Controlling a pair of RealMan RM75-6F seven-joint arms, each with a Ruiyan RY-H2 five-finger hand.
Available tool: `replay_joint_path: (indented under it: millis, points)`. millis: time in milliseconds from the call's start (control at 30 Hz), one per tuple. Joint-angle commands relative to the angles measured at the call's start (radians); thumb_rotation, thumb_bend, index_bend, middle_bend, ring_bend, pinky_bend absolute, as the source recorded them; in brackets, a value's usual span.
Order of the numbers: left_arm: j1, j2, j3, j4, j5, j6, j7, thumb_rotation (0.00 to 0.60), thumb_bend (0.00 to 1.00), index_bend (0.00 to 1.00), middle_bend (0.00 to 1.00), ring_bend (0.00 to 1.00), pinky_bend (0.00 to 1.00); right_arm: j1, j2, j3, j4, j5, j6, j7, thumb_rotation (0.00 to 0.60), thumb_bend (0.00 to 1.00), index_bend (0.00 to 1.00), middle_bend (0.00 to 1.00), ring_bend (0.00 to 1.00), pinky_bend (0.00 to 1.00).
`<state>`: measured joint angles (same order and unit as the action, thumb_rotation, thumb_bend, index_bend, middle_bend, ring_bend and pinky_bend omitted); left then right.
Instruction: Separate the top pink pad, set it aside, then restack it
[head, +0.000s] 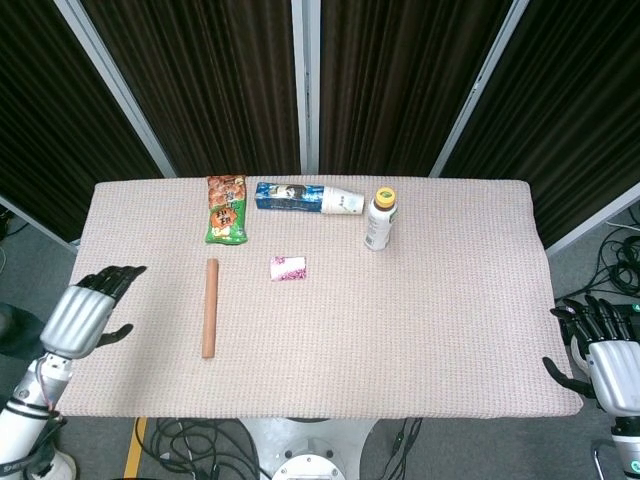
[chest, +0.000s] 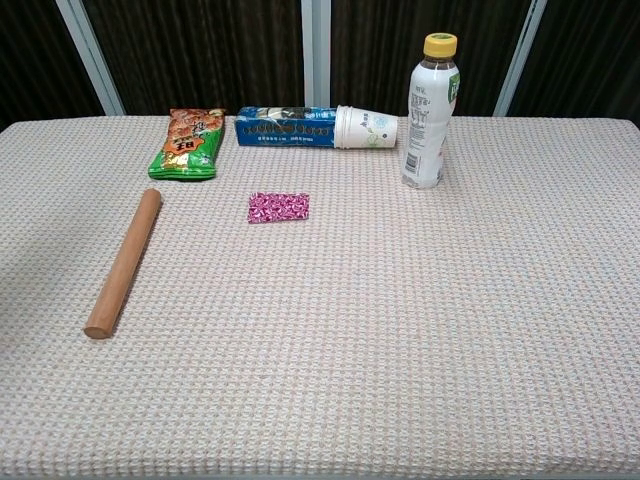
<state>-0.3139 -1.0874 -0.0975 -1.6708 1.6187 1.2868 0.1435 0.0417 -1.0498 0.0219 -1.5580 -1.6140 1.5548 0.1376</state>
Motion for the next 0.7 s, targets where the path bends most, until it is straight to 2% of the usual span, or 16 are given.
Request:
replay_joint_path:
  millis: [33, 133, 200, 300, 367, 567, 700]
  points:
    - [-0.134, -0.052, -0.049, 0.050, 0.014, -0.139, -0.038, 0.600, 0.26, 0.30, 0.52, 0.48, 0.64, 0.000, 0.001, -0.001, -0.002, 0.000, 0.000, -0.003, 0.525, 0.17, 0.21, 0.13, 0.00, 0.00]
    - [-0.225, -0.097, -0.071, 0.089, -0.006, -0.243, -0.049, 0.600, 0.33, 0.31, 0.64, 0.64, 0.80, 0.000, 0.003, -0.001, -0.006, 0.000, -0.002, -0.009, 0.527, 0.17, 0.21, 0.13, 0.00, 0.00]
    - [-0.289, -0.139, -0.081, 0.122, -0.013, -0.310, -0.065, 0.600, 0.42, 0.33, 0.73, 0.75, 0.89, 0.001, 0.005, -0.001, -0.012, 0.002, -0.005, -0.013, 0.530, 0.17, 0.21, 0.13, 0.00, 0.00]
    - [-0.370, -0.214, -0.079, 0.195, -0.013, -0.394, -0.096, 0.600, 0.56, 0.34, 0.85, 0.84, 0.96, 0.002, 0.011, -0.001, -0.025, 0.001, -0.007, -0.017, 0.528, 0.17, 0.21, 0.13, 0.00, 0.00]
    - [-0.417, -0.260, -0.077, 0.240, -0.034, -0.459, -0.076, 0.600, 0.60, 0.34, 0.89, 0.86, 0.99, 0.003, 0.015, -0.001, -0.030, 0.000, -0.009, -0.022, 0.527, 0.17, 0.21, 0.13, 0.00, 0.00]
    - [-0.516, -0.371, -0.081, 0.305, -0.155, -0.626, -0.016, 0.600, 0.61, 0.27, 0.89, 0.87, 0.99, 0.004, 0.023, -0.002, -0.035, 0.011, -0.019, -0.025, 0.529, 0.16, 0.21, 0.13, 0.00, 0.00]
    - [-0.563, -0.435, -0.086, 0.359, -0.232, -0.685, 0.046, 0.600, 0.61, 0.24, 0.89, 0.87, 0.99, 0.008, 0.024, 0.000, -0.034, 0.016, -0.029, -0.025, 0.525, 0.17, 0.21, 0.13, 0.00, 0.00]
